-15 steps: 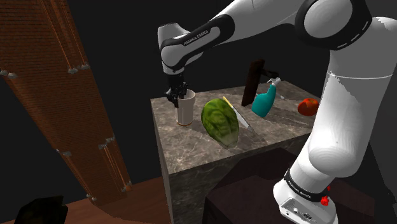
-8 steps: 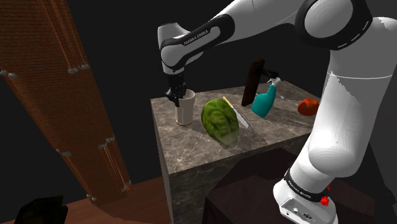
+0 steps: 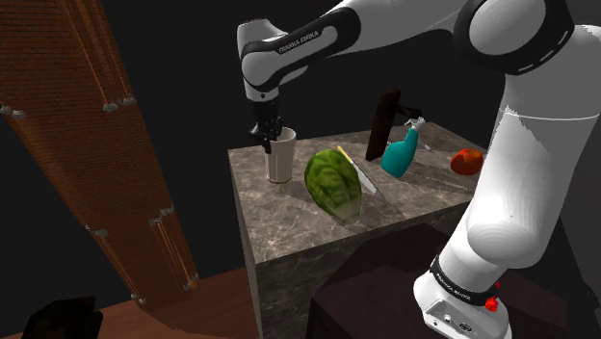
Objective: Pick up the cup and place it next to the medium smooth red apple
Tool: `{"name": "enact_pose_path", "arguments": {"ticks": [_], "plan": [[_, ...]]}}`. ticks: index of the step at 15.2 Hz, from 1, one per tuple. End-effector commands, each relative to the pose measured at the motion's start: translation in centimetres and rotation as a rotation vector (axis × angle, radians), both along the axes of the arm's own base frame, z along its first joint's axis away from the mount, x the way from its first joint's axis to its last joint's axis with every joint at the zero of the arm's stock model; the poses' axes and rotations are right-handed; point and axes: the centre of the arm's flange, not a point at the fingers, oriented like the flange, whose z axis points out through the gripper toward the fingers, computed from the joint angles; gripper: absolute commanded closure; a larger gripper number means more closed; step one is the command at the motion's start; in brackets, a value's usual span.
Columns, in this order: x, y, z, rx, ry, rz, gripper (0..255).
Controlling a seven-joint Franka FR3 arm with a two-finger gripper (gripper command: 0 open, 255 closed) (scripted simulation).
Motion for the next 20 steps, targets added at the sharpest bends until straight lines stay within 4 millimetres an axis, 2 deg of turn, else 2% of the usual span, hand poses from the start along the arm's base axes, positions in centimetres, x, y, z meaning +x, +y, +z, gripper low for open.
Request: {"name": "enact_pose_path", "arguments": {"ticks": [1, 20], "plan": [[0.0, -0.1, 1.0, 0.0, 0.0, 0.0, 255], [0.0, -0.1, 11.0, 0.0, 0.0, 0.0, 255]]}}
